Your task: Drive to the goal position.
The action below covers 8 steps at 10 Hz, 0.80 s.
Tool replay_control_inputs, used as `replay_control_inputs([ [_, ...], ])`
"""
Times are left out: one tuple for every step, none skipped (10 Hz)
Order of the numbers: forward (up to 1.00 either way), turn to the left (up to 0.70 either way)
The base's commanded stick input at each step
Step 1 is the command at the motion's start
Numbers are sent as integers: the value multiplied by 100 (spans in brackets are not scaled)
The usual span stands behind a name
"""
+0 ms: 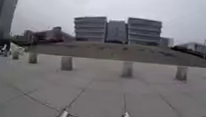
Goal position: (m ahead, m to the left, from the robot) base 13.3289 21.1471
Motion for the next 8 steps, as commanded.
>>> replay_control_inputs([
  [100,0],
  [100,-16],
  [100,-39],
  [100,-12],
  [100,0],
  [100,0],
  [100,0],
  [100,0],
])
